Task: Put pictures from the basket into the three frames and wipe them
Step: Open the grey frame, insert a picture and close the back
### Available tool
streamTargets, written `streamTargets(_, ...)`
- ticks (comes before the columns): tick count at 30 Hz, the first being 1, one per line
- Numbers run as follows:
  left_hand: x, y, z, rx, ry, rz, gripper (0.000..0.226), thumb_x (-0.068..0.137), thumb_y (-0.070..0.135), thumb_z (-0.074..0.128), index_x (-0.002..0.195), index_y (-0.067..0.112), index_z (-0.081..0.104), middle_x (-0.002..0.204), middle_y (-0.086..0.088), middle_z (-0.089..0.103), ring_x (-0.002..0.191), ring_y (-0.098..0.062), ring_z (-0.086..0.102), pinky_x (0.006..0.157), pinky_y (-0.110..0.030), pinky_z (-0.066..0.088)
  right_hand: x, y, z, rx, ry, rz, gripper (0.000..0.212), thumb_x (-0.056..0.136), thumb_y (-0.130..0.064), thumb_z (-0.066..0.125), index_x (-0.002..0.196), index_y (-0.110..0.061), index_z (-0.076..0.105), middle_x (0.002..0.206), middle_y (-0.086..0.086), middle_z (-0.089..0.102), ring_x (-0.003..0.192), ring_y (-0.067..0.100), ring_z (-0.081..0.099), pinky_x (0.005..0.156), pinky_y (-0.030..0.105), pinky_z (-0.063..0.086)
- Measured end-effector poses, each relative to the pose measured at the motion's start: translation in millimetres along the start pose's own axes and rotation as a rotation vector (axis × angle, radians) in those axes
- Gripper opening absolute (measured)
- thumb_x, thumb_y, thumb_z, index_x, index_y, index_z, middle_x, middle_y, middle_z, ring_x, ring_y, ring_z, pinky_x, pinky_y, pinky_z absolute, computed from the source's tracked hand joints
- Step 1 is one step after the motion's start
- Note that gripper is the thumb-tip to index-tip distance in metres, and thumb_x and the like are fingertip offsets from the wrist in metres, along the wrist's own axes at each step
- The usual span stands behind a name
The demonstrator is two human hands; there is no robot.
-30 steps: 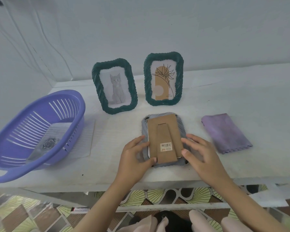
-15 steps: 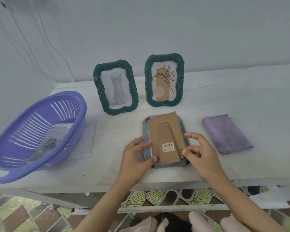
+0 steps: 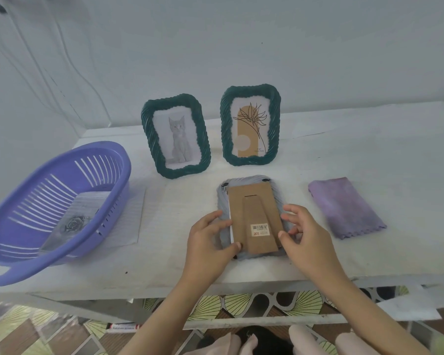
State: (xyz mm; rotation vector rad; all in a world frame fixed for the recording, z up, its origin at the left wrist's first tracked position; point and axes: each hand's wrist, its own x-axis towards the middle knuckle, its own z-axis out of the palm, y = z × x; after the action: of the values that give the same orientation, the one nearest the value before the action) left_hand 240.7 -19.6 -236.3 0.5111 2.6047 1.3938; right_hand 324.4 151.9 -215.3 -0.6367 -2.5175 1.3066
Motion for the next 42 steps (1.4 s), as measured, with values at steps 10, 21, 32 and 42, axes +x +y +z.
streamTargets(10,5,16,-6,-0.266,-0.049,-0.181,0.043,0.068,-0.007,0.072,0.098,0.023,0.064,0.131,0.009,0.041,0.127,-0.007,0.035,0.095,-0.017,0.028,1,-5,4,0.035,0.015,0.036,0.044,0.085,-0.012,0.061,0.125,-0.026,0.046,0.126,-0.002,0.058,0.094,0.007,0.056,0.078,0.018,0.041)
streamTargets(21,0,24,-7,-0.283,-0.06,-0.093,0.044,0.072,-0.001,0.07,0.103,0.028,0.059,0.095,0.011,0.067,0.101,-0.001,0.058,0.09,-0.021,0.043,-4,-4,4,0.084,0.069,0.023,0.049,0.081,-0.015,0.068,0.122,-0.03,0.047,0.121,-0.012,0.058,0.103,0.003,0.054,0.075,0.006,0.035)
streamTargets(32,7,21,-29,-0.393,-0.018,-0.044,0.032,0.08,0.006,0.065,0.105,0.026,0.066,0.09,-0.001,0.07,0.085,-0.023,0.063,0.081,-0.043,0.055,3,-26,10,0.211,0.096,-0.078,0.04,0.079,-0.008,0.068,0.111,-0.03,0.057,0.097,-0.008,0.061,0.085,0.001,0.057,0.072,0.013,0.049)
streamTargets(42,0,-21,-78,-0.11,0.159,-0.1,0.051,0.063,0.034,0.081,0.11,0.036,0.06,0.106,0.013,0.064,0.097,-0.008,0.054,0.076,-0.025,0.039,29,-65,68,0.252,-0.234,-0.005,0.042,0.082,-0.013,0.067,0.123,-0.019,0.059,0.094,-0.006,0.06,0.085,0.006,0.057,0.076,0.011,0.046)
